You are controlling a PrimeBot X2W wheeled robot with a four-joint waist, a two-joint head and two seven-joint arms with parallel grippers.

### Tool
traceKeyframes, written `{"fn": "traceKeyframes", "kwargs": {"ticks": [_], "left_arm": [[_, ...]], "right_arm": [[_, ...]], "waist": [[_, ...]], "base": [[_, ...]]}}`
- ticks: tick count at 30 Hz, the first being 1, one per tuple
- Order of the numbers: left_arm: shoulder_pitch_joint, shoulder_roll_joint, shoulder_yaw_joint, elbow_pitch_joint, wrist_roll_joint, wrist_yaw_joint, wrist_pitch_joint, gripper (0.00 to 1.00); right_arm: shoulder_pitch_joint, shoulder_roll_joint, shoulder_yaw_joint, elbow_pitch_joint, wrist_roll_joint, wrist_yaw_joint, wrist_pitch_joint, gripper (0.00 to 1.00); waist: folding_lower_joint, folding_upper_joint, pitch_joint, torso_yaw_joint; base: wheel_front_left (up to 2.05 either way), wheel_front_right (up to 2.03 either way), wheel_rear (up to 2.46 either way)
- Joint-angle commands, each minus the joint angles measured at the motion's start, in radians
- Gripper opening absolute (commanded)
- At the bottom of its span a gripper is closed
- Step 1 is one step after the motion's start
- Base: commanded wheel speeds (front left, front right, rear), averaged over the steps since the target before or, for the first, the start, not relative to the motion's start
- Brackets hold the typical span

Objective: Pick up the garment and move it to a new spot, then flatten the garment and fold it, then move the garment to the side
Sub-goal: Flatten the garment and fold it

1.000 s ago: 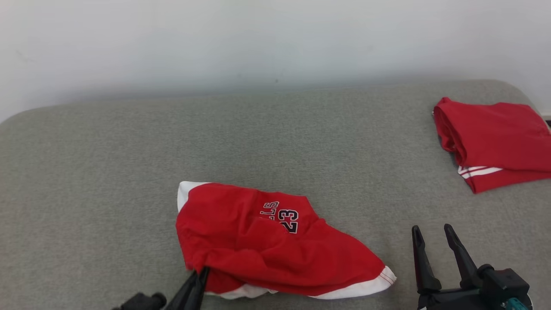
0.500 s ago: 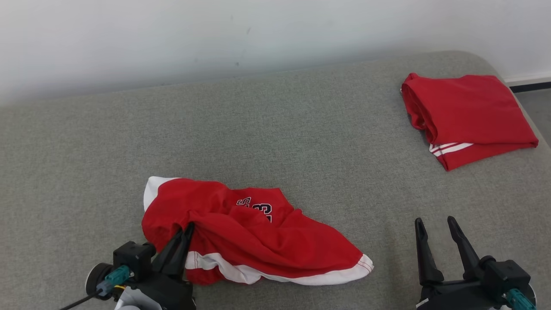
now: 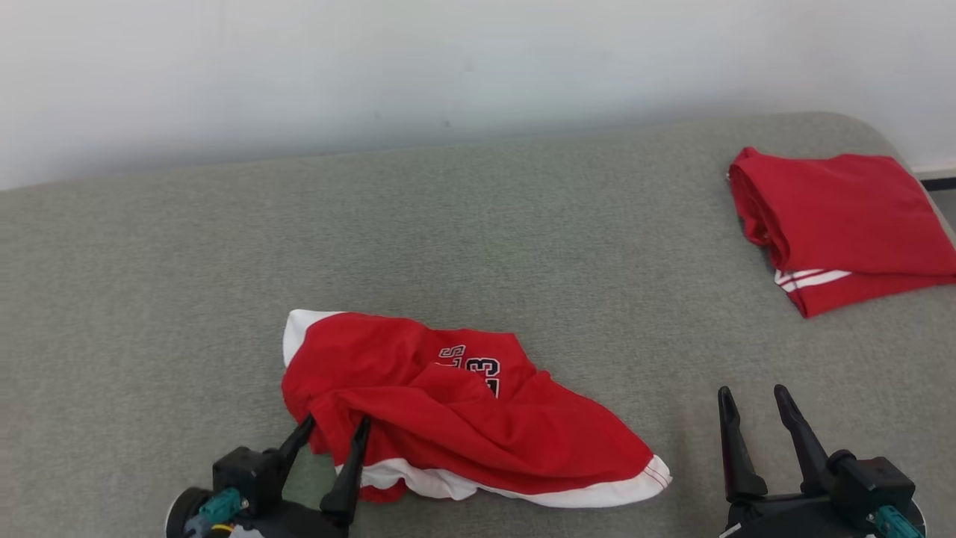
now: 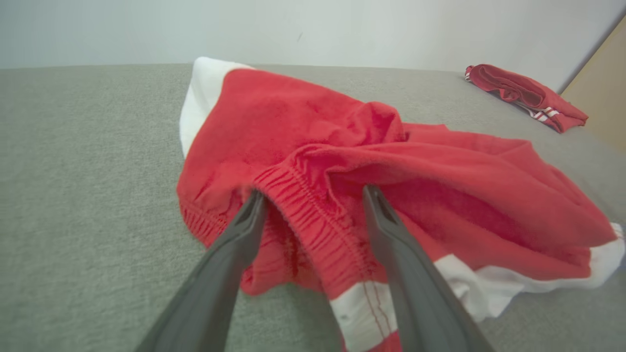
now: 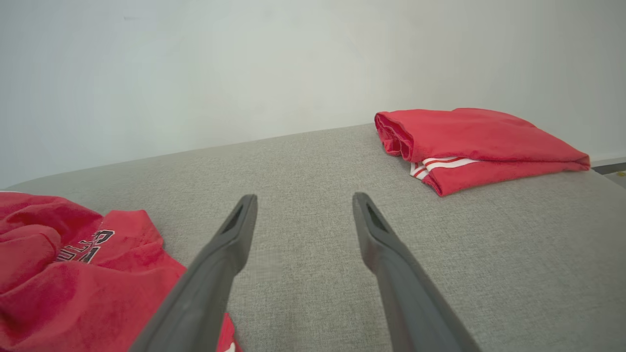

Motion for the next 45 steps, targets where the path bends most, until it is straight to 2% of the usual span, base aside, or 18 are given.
{"fn": "traceKeyframes", "kwargs": {"ticks": [1, 9, 16, 26, 31, 39, 45], "left_arm": [[0.033, -0.006, 0.011, -0.020, 0.008, 0.002, -0.003, 1.00], [0.171, -0.025, 0.058, -0.113, 0.034, 0.002, -0.003, 1.00], [0.255, -0.037, 0.150, -0.171, 0.056, 0.002, -0.003, 1.00], [0.346, -0.073, 0.374, -0.351, 0.148, 0.002, -0.003, 1.00], [0.374, -0.093, 0.448, -0.404, 0.187, 0.002, -0.003, 1.00], [0.386, -0.067, 0.476, -0.439, 0.198, 0.002, -0.003, 1.00], [0.399, -0.052, 0.460, -0.433, 0.200, 0.002, -0.003, 1.00]], "right_arm": [[0.014, 0.004, 0.001, -0.001, 0.004, -0.003, -0.005, 1.00], [0.038, 0.013, -0.001, 0.003, 0.011, -0.003, -0.005, 1.00], [0.046, 0.013, -0.002, 0.004, 0.012, -0.003, -0.005, 1.00], [0.066, 0.000, -0.006, -0.017, 0.015, -0.003, -0.005, 1.00], [0.085, -0.010, -0.004, -0.037, 0.011, -0.003, -0.005, 1.00], [0.118, -0.024, -0.002, -0.068, 0.015, -0.003, -0.005, 1.00], [0.130, -0.031, 0.009, -0.066, 0.012, -0.003, -0.005, 1.00]], "waist": [[0.0000, -0.0001, -0.022, 0.033], [0.0000, -0.0001, -0.064, 0.090], [0.0000, -0.0001, -0.090, 0.108], [0.0000, -0.0001, -0.113, 0.098], [0.0000, -0.0001, -0.122, 0.084], [0.0000, -0.0001, -0.134, 0.075], [0.0000, -0.0001, -0.140, 0.074]], "base": [[0.00, 0.00, 0.00], [0.00, 0.00, 0.00], [0.00, 0.00, 0.00], [0.00, 0.00, 0.00], [0.00, 0.00, 0.00], [0.00, 0.00, 0.00], [0.00, 0.00, 0.00]]}}
